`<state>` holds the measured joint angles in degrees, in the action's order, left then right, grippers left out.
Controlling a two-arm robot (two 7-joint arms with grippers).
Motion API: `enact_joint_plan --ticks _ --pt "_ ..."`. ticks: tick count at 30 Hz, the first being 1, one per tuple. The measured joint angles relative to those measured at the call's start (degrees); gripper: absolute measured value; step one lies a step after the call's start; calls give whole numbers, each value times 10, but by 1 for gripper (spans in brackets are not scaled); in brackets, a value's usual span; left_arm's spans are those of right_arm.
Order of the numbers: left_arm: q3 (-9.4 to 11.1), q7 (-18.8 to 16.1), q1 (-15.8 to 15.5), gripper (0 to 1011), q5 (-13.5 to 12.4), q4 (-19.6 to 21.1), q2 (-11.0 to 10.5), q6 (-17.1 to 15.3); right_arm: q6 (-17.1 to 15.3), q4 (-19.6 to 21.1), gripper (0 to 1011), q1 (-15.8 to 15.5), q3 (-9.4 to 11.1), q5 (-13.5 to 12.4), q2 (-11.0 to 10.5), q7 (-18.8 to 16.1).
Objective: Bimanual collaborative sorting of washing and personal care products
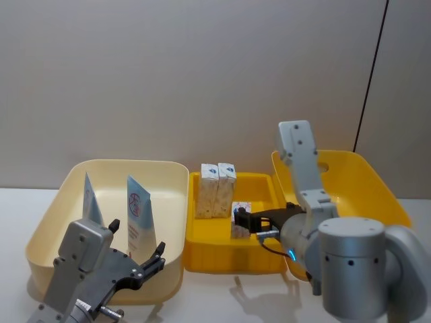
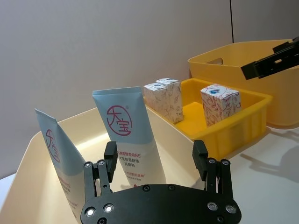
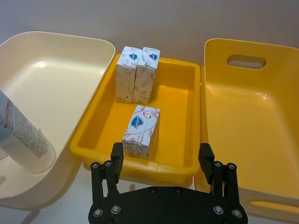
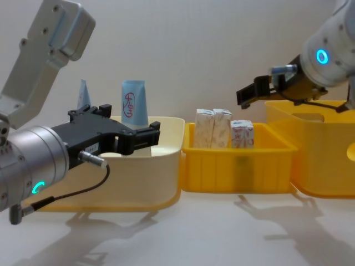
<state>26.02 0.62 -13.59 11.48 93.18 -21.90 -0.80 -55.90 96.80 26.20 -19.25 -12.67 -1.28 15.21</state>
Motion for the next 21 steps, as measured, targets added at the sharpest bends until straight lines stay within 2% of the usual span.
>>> enact_joint_plan --ticks 10,21 --pt "0 0 0 1003 0 0 0 0 -8 -52 1001 35 -8 4 13 -5" --pt "0 0 0 1003 0 0 0 0 -8 -113 1001 62 -6 6 33 -7"
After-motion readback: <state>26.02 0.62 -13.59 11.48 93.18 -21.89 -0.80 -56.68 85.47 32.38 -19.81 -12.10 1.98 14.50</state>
